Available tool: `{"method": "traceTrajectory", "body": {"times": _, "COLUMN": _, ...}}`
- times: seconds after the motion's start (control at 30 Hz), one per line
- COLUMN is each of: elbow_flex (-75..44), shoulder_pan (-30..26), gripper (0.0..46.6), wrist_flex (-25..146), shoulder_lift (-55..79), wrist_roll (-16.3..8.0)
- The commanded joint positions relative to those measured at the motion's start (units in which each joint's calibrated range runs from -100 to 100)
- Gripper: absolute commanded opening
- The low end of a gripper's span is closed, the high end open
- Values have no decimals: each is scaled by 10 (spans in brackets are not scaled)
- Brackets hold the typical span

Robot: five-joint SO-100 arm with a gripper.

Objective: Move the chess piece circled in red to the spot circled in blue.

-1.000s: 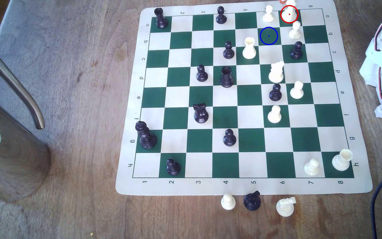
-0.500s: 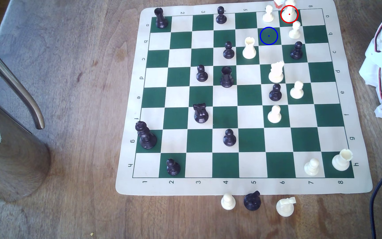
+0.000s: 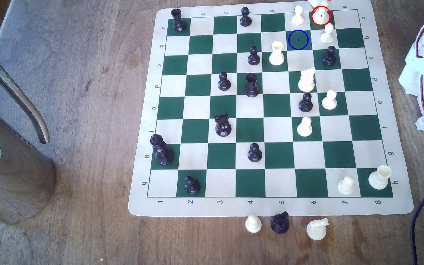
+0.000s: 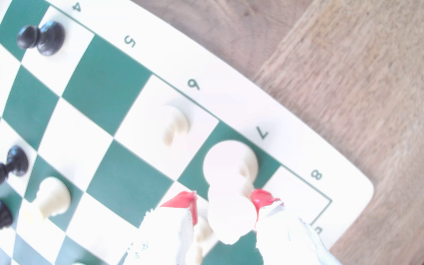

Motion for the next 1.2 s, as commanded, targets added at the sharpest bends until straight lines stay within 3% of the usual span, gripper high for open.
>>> {"method": "traceTrajectory", "body": {"times": 0.0, "elbow_flex": -5, "shoulder_pan": 1, "gripper": 56, "wrist_flex": -5, "shoulder_lift": -11, "wrist_roll": 3}}
{"method": "traceTrajectory", "body": {"times": 0.03, "elbow_flex": -2, "shoulder_pan": 0, "gripper": 27, "wrist_flex": -5, "shoulder_lift": -11, "wrist_roll": 6}}
{"method": "traceTrajectory", "body": {"times": 0.13, "elbow_flex": -1, "shoulder_pan": -1, "gripper": 4, "wrist_flex": -4, "shoulder_lift": -13, "wrist_roll": 7}}
{"method": "traceTrajectory", "body": {"times": 0.43, "elbow_flex": -9, "shoulder_pan": 2, "gripper": 3, "wrist_flex": -4, "shoulder_lift": -41, "wrist_roll": 8}}
{"method": "traceTrajectory", "body": {"times": 0.8, "elbow_flex": -121, "shoulder_pan": -1, "gripper": 3, "wrist_flex": 104, "shoulder_lift": -114, "wrist_roll": 6}}
{"method": "traceTrajectory", "body": {"times": 1.17, "elbow_flex": -132, "shoulder_pan": -105, "gripper": 3, "wrist_flex": 165, "shoulder_lift": -179, "wrist_roll": -14}}
